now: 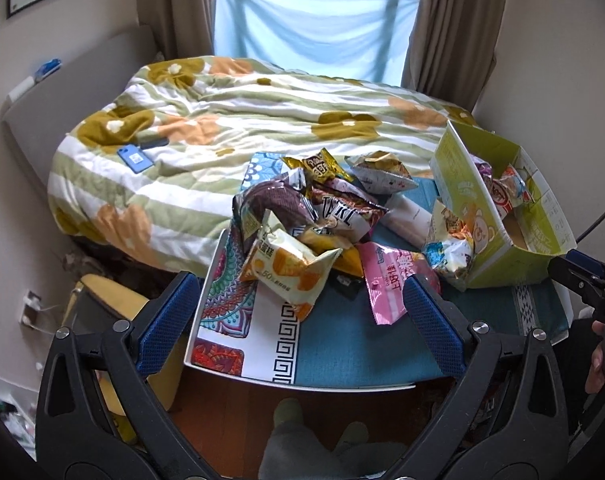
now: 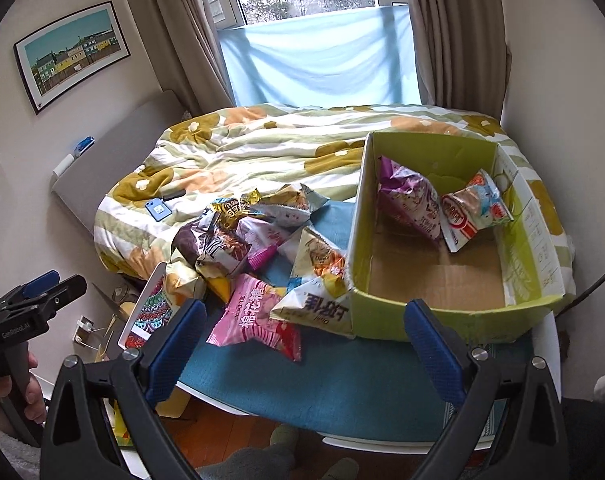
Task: Organize snacks
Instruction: 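Grasp the cream cake bag with the left gripper while the right grasps the pink candy bag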
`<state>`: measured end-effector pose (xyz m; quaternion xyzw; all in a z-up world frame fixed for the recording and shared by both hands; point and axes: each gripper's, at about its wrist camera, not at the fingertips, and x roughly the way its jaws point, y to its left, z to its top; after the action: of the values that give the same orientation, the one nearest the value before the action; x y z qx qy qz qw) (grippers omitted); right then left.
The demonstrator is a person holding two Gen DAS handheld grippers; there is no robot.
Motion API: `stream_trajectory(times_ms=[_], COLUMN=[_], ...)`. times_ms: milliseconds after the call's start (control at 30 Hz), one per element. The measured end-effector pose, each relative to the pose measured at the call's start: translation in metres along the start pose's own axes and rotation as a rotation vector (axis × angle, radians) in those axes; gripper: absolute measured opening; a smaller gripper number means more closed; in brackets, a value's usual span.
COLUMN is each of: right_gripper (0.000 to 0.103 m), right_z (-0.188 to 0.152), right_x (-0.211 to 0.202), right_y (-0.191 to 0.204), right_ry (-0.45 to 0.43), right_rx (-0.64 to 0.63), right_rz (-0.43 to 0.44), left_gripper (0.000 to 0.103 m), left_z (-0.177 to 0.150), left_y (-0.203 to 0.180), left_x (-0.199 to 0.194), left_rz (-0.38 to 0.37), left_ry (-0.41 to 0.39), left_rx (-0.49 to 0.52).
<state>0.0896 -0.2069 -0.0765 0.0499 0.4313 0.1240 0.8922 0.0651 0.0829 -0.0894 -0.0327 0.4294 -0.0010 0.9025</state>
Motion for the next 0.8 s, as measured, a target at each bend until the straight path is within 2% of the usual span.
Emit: stream_trajectory(times_ms=[333,567,800], right_gripper=[0.099,0.099,0.099], right_z=[-0.026,-0.04,-0.047], right_x=[0.066,0.118,0.148], right_y=[0.019,0.023,0.025], right_ry=[0.115,0.179,0.216], right_rx=[0.141,0.23,0.254], right_rz=[0.005,0.01,-0.003], left_gripper=[0.101,0.101,0.101], left_z=[-0.008,-0.014,-0.018], left_y=[0.015,0.014,0.007], left_x=[0.098,0.161,0.197], left_rz=[-0.105,-0.094,-0.052], left_ry=[0.126,0.17,0.195], left_rx=[0.133,0.177,0.223])
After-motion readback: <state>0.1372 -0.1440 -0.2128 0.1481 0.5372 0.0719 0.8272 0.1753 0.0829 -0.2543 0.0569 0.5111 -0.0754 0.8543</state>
